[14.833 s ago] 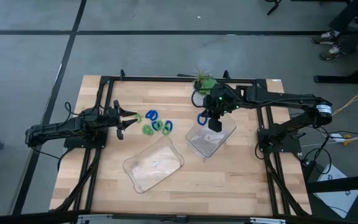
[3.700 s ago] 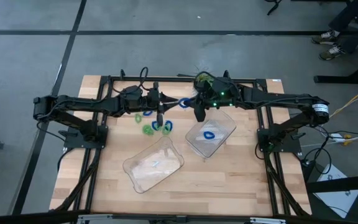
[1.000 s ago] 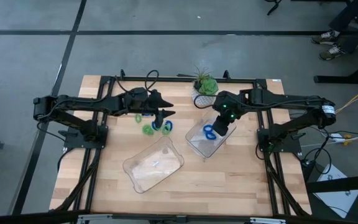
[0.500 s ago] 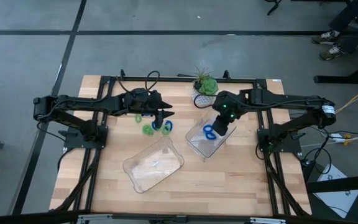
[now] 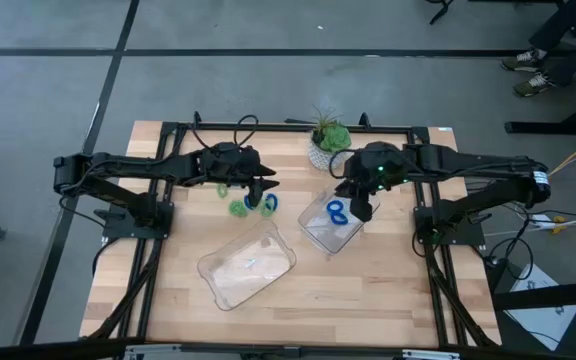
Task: Sort spring keychains
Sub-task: Put the green spring keychain into the bottom transparent bin
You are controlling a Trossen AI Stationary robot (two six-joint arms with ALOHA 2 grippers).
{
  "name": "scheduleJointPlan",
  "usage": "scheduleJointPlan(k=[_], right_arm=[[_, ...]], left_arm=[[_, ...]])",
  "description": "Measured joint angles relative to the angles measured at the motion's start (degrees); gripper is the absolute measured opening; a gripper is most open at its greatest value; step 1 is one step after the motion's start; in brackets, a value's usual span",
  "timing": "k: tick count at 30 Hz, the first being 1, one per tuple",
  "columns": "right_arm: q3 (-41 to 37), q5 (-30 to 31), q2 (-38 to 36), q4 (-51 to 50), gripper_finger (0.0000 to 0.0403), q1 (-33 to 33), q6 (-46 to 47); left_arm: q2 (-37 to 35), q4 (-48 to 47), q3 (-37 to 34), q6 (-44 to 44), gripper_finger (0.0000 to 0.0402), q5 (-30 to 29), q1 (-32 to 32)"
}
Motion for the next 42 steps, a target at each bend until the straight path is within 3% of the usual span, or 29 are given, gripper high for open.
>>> scheduleJointPlan(k=[4, 9, 17, 29, 36, 42], right_arm=[[-3.8, -3.0, -4.7, 4.9, 0.0067, 0.0, -1.9], [-20.3, -8.6, -16.7, 25.7, 0.0067, 0.0, 2.6], [-38.8, -10.8, -30.8, 49.7, 0.0067, 0.0, 7.1], [-59.2, -12.1, -44.5, 75.6, 0.0067, 0.0, 5.8], [-65.8, -12.0, -53.5, 79.6, 0.0067, 0.0, 3.6], [-68.0, -10.4, -60.8, 71.8, 0.0067, 0.0, 2.6]], left_arm=[[0.0, -2.7, 0.0, 0.0, 0.0185, 0.0, 0.0], [0.0, -4.4, 0.0, 0.0, 0.0184, 0.0, 0.0], [0.0, -4.8, 0.0, 0.0, 0.0185, 0.0, 0.0], [0.0, -4.9, 0.0, 0.0, 0.0185, 0.0, 0.0], [0.0, -4.9, 0.0, -0.1, 0.0185, 0.0, 0.0], [0.0, -6.4, 0.0, -0.1, 0.0185, 0.0, 0.0]])
